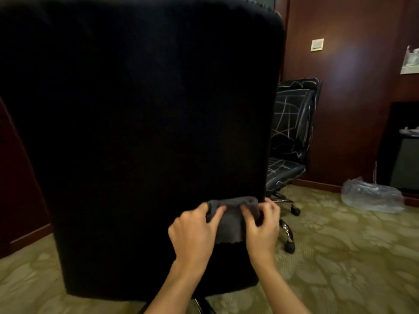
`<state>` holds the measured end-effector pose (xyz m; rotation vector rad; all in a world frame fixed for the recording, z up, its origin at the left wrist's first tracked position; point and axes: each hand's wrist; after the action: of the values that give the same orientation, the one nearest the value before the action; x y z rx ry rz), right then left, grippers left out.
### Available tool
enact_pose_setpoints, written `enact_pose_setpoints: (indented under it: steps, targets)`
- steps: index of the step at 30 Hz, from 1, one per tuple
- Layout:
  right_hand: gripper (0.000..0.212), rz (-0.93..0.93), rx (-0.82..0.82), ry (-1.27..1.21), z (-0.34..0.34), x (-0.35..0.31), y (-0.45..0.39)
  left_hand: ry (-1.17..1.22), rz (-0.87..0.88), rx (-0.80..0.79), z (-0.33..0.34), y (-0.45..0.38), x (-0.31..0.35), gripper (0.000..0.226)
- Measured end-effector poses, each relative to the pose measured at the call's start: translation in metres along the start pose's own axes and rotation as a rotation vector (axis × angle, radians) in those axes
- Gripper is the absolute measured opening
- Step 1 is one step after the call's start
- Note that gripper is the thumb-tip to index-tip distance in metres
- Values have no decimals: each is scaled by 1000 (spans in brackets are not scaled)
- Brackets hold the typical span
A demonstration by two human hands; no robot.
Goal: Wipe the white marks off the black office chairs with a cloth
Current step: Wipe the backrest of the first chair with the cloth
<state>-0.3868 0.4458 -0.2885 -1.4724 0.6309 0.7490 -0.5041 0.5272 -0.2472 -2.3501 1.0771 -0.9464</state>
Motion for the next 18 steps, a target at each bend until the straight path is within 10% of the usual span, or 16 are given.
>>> enact_pose_setpoints:
  steps: [11,18]
  targets:
    - [29,-253,226,174,-12,-95,-127,139,96,284,-76,-84,94,45]
    - [20,-527,175,553,-7,-61,-99,11,59,199,-61,-62,58,48]
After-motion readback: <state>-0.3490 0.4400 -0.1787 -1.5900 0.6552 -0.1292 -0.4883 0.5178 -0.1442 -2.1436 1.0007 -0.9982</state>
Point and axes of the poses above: each hand's wrist, its own y-axis away from the middle knuckle, its own z-axis out of the palm, x = y × z, and after that the axes turned 1 degree about y, right-handed
